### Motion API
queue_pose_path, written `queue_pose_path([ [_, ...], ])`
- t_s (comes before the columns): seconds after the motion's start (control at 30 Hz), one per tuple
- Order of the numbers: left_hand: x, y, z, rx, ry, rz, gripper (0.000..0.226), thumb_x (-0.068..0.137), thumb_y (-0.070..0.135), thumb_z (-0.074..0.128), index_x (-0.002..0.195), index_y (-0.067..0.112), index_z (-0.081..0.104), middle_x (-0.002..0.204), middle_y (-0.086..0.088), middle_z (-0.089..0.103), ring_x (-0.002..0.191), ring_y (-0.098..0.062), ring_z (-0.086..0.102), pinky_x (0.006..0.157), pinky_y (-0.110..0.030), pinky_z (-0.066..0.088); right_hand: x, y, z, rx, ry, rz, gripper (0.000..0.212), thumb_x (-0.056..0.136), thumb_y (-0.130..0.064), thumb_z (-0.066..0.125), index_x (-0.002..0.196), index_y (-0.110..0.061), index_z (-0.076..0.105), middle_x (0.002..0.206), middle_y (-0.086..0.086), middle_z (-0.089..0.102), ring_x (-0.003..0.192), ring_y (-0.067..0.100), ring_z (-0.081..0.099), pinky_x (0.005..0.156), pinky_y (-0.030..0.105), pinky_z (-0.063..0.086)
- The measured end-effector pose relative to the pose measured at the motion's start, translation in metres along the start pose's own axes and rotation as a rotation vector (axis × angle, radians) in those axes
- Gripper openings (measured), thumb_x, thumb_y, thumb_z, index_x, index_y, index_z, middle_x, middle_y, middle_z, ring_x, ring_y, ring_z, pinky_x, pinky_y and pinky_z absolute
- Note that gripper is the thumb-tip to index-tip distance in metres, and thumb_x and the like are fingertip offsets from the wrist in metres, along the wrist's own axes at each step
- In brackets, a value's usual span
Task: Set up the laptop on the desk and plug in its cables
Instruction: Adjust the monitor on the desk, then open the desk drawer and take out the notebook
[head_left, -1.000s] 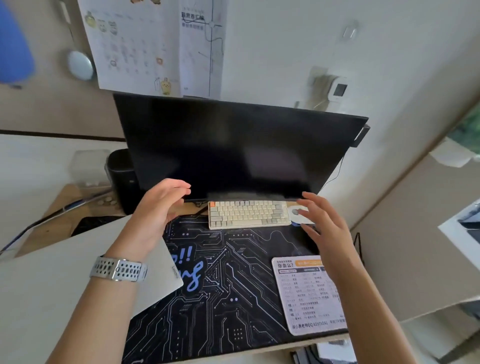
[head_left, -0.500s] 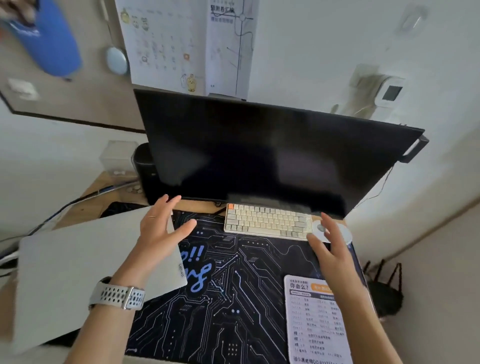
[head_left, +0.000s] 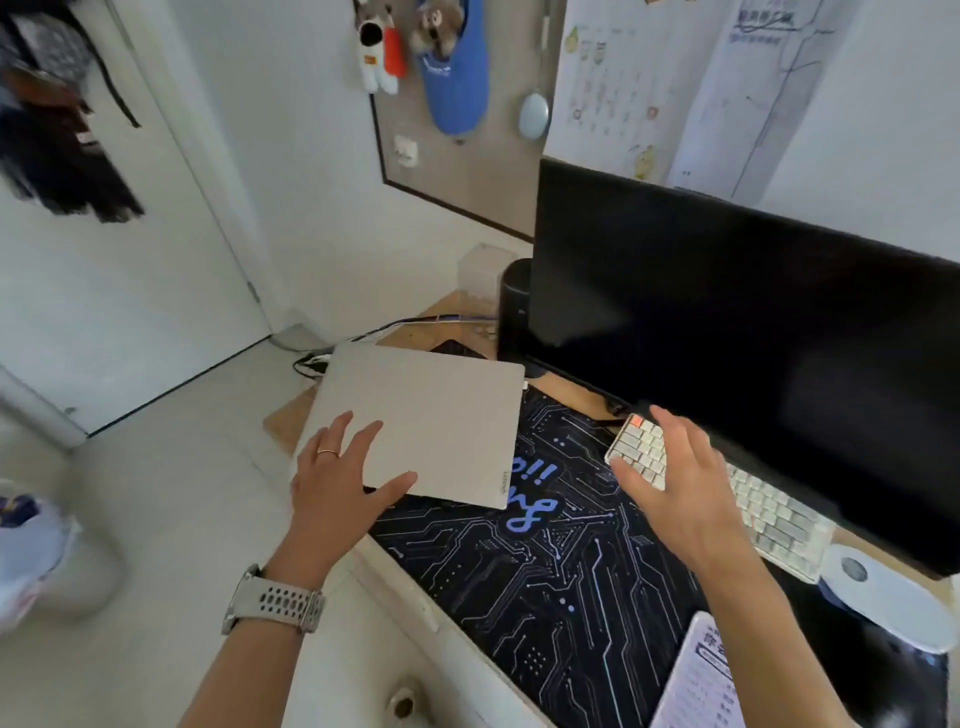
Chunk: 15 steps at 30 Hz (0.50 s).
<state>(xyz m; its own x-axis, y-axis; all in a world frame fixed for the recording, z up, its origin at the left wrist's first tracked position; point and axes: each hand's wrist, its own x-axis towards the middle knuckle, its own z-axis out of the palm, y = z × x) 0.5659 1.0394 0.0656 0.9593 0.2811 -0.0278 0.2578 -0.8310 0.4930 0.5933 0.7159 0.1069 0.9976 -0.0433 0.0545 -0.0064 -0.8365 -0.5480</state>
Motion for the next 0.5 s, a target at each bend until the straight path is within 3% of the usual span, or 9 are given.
queue_pose_path([
  [0.23, -0.015, -0.055, -0.004, 0.019, 0.121, -0.196, 0.069, 0.081, 0.059, 0.062, 0.139, 0.024, 0.047, 0.152, -0.009, 0.034, 0.139, -0.035, 0.023, 0.112, -0.046, 0.025, 0.011, -0.042, 0.031, -0.005, -0.087, -0.155, 0.071, 0.086, -0.045, 0.062, 0.145, -0.019, 0.033, 0.142, 0.007, 0.041, 0.129, 0.026, 0.040, 0.105, 0.043, 0.038],
  [0.5, 0.006, -0.111, 0.031, 0.142, -0.089, -0.286, 0.093, 0.080, 0.069, 0.055, 0.151, 0.018, 0.022, 0.158, -0.005, 0.023, 0.143, -0.034, 0.018, 0.110, -0.051, 0.030, 0.010, -0.093, 0.094, -0.126, -0.207, -0.191, 0.083, 0.084, -0.053, 0.063, 0.150, -0.024, 0.021, 0.152, 0.003, 0.029, 0.137, 0.027, 0.031, 0.107, 0.047, 0.039],
])
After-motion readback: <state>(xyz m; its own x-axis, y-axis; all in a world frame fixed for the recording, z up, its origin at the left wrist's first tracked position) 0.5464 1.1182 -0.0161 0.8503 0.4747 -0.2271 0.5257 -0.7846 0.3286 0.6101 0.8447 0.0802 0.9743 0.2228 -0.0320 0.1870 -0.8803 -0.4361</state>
